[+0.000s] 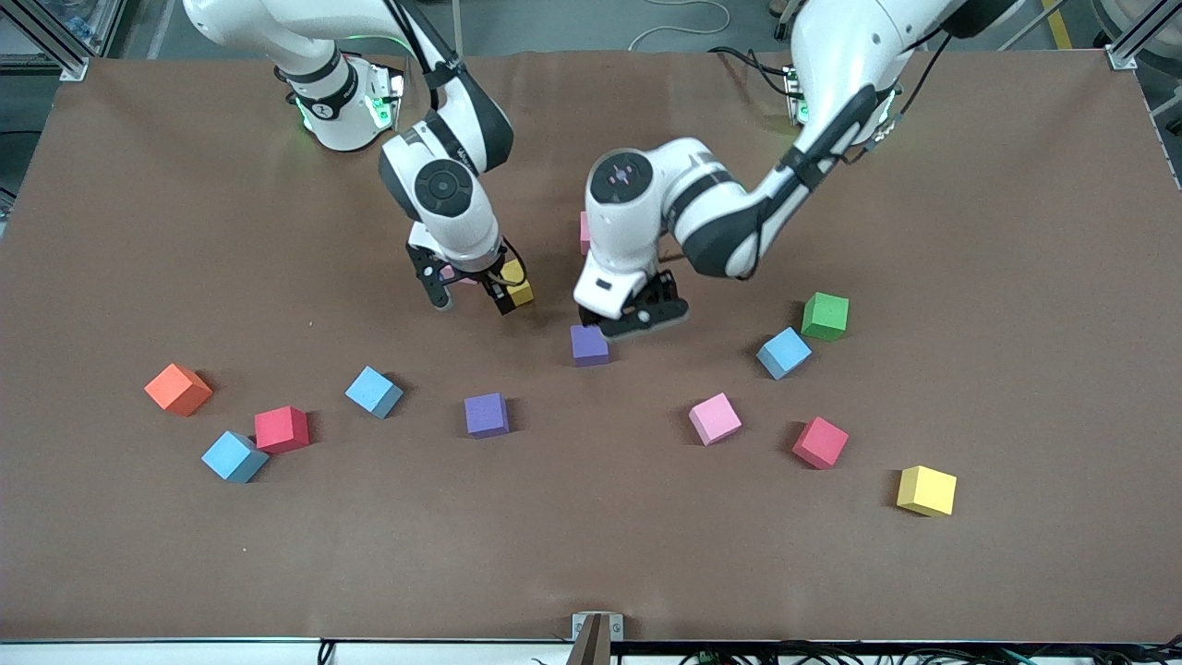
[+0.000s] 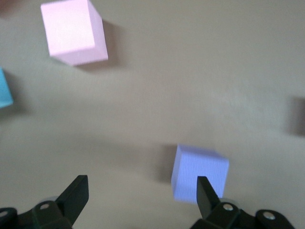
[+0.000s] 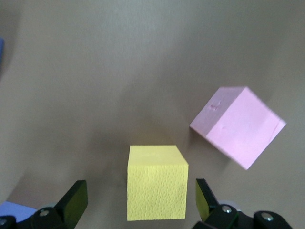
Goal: Arrange 11 blocks into digit 3
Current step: 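Grasp the purple cube with the left gripper while the right lifts yellow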
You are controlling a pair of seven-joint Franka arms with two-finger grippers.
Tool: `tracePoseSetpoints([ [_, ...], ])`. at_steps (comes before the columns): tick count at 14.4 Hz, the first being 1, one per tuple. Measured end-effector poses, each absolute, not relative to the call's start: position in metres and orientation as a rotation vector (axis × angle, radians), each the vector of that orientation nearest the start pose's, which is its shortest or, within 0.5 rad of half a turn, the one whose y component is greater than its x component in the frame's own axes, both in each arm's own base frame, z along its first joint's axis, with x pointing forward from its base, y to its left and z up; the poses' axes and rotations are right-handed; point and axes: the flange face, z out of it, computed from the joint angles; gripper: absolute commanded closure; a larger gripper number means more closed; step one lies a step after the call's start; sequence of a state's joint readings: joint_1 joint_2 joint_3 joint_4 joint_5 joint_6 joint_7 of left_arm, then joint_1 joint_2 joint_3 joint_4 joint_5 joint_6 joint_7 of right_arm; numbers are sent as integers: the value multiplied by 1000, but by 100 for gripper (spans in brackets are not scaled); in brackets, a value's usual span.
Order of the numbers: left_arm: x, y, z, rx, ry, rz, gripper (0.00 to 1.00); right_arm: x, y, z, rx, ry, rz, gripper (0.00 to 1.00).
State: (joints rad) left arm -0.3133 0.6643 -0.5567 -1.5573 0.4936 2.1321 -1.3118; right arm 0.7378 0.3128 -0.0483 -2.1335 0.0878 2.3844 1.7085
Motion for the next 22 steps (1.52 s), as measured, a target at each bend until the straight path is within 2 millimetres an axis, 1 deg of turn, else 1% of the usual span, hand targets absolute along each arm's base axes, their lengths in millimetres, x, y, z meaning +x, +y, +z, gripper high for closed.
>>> tracePoseSetpoints([
  [2, 534, -478, 286, -3114, -458, -107, 0, 424, 364, 240, -2726, 1625, 87, 0],
  [4, 543, -486, 266, -3159, -483, -78, 0, 415, 364, 228, -2745, 1622, 92, 0],
  [5, 544, -491, 258, -3188, -507, -51, 0, 412, 365, 224, -2748, 1626, 93, 0],
  [7, 542, -498, 250, -3221, -547, 5, 0, 408, 369, 218, -2751, 1631, 92, 1],
  [8, 541, -500, 249, -3226, -542, 15, 0, 406, 371, 216, -2753, 1628, 91, 2],
  [9, 540, -501, 249, -3231, -528, 22, 0, 405, 372, 213, -2755, 1628, 91, 6],
  [10, 539, -502, 248, -3235, -506, 27, 0, 405, 372, 211, -2756, 1629, 90, 18],
  [11, 537, -504, 245, -3237, -498, 33, 0, 405, 371, 209, -2758, 1631, 91, 40],
  [12, 536, -505, 242, -3241, -494, 38, 0, 405, 371, 207, -2760, 1633, 92, 65],
  [13, 535, -506, 237, -3242, -491, 45, 0, 405, 370, 205, -2761, 1636, 92, 87],
  [14, 534, -507, 233, -3243, -487, 52, 0, 406, 370, 205, -2754, 1647, 91, 100],
  [16, 531, -511, 225, -3256, -484, 60, 1, 406, 371, 206, -2684, 1758, 87, 100],
  [19, 526, -516, 218, -3262, -473, 70, 3, 402, 375, 207, -2583, 1911, 80, 100],
  [21, 522, -518, 210, -3256, -465, 88, 11, 392, 386, 207, -2545, 1967, 75, 100],
  [22, 520, -519, 204, -3253, -462, 100, 23, 386, 392, 207, -2534, 1983, 72, 100],
])
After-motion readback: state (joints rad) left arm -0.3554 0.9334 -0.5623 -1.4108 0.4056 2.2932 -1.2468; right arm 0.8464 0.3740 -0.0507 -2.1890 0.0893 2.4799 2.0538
